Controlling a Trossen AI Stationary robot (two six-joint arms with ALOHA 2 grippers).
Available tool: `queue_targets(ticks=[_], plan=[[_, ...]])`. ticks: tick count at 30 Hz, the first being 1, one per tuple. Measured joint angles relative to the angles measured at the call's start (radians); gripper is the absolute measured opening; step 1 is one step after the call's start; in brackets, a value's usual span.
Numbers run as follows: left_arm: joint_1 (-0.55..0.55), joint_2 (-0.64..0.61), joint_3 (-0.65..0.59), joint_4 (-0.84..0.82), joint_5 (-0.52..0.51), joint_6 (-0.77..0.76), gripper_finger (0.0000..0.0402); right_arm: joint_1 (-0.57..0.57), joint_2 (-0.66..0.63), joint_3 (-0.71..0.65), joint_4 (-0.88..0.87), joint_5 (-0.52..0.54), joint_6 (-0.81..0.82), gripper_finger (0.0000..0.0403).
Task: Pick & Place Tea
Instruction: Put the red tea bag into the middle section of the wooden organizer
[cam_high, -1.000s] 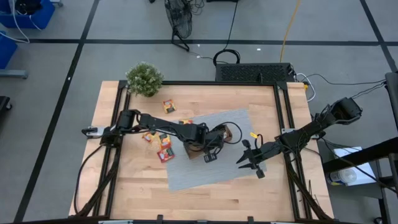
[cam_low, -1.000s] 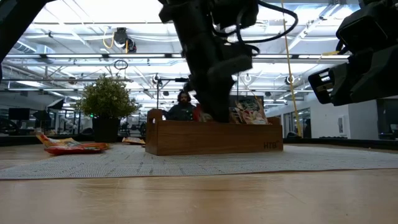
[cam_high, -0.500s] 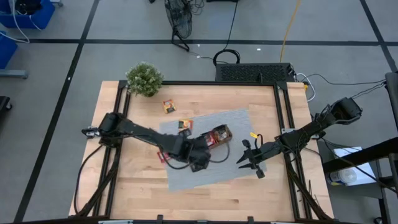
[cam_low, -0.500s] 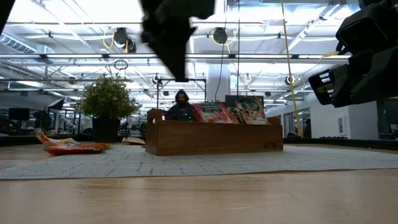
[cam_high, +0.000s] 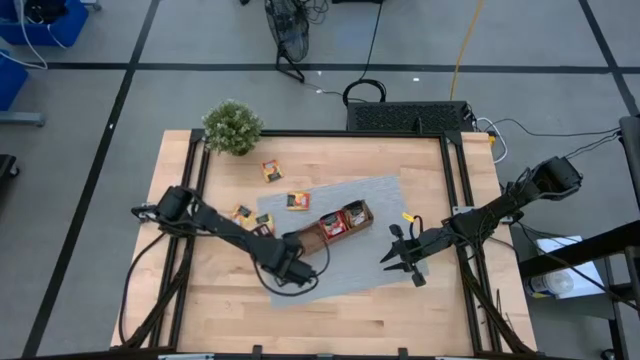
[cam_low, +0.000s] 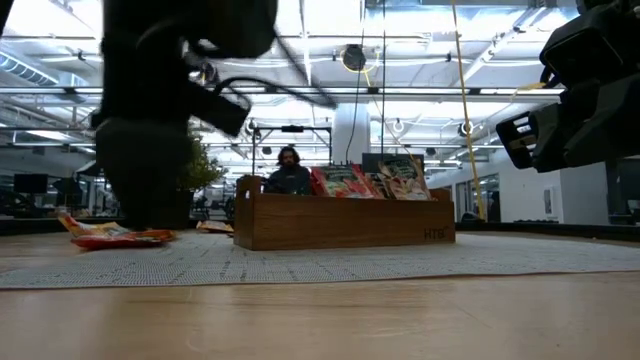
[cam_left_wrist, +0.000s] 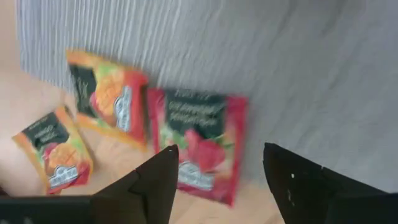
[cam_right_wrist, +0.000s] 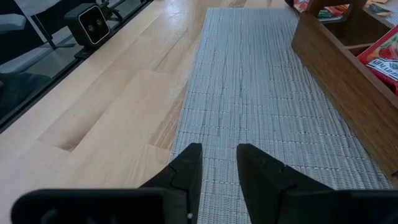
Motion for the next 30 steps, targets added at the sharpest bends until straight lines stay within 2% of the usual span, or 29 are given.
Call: queue_targets(ticks=[4, 10, 16, 21, 24, 30], plan=[[0.004, -0.021, -0.071, 0.027, 0.012, 0.006, 0.0237, 0.0, 0.0, 0.0, 0.0, 0.0, 0.0, 0.0091], [0.033, -0.164, -0.215, 0.166, 0.058, 0.039, 0.0237, 0.0, 0.0, 0.0, 0.0, 0.0, 0.0, 0.0091], [0.075, -0.336, -0.458, 0.43, 0.157, 0.036, 0.0237, 0.0, 0.0, 0.0, 0.0, 0.0, 0.0, 0.0091], [0.115, -0.371, -0.626, 0.655, 0.202, 0.025, 0.0237, 0.0, 0.0, 0.0, 0.0, 0.0, 0.0, 0.0091], [0.126, -0.372, -0.656, 0.7, 0.188, -0.018, 0.0236, 0.0, 0.0, 0.0, 0.0, 0.0, 0.0, 0.0091], [0.102, -0.385, -0.638, 0.706, 0.116, -0.033, 0.0232, 0.0, 0.0, 0.0, 0.0, 0.0, 0.0, 0.0091]])
